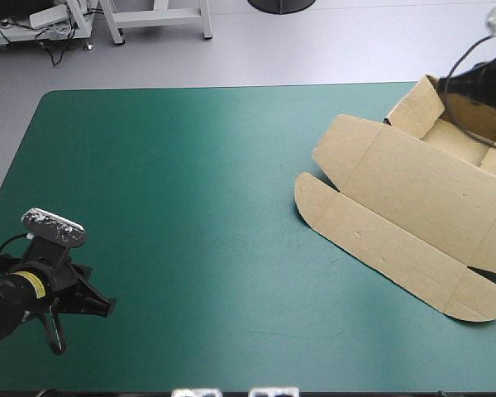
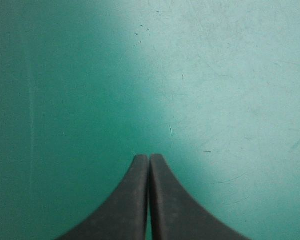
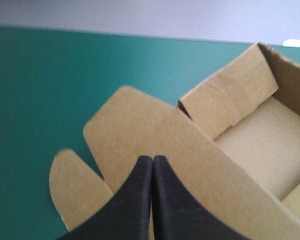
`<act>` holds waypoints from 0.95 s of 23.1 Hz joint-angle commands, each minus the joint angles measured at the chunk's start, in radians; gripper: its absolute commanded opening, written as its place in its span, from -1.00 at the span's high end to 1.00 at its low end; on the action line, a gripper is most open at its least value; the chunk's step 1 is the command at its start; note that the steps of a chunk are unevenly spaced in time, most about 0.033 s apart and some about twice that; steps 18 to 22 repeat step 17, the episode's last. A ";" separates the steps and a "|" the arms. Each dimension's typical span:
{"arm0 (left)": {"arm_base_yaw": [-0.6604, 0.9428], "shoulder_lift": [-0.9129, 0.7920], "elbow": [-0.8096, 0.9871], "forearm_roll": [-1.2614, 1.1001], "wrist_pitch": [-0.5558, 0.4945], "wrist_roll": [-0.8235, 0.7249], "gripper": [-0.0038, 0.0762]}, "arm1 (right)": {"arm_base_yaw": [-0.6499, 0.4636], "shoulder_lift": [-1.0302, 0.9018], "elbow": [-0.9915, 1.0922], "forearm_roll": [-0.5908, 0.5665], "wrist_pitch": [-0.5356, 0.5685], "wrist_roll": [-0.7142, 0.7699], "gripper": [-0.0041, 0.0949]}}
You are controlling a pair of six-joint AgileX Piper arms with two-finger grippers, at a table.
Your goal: Fold the box
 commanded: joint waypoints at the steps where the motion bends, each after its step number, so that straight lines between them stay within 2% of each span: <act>1: -0.005 -0.004 -0.024 0.010 -0.022 -0.027 0.93 | 0.150 -0.162 0.216 -0.202 0.010 -0.020 0.96; 6: -0.005 -0.004 -0.024 -0.034 -0.051 -0.048 0.93 | 0.220 -0.375 0.674 -0.217 -0.015 -0.042 0.96; 10: -0.005 -0.004 -0.022 -0.075 -0.051 -0.048 0.93 | 0.220 -0.508 0.909 -0.217 -0.033 -0.032 0.96; 17: -0.005 -0.004 0.040 -0.120 -0.054 -0.048 0.93 | 0.220 -0.690 1.019 -0.227 -0.040 -0.048 0.96; 22: -0.005 -0.004 0.040 -0.120 -0.054 -0.048 0.93 | 0.220 -0.690 1.019 -0.227 -0.040 -0.048 0.96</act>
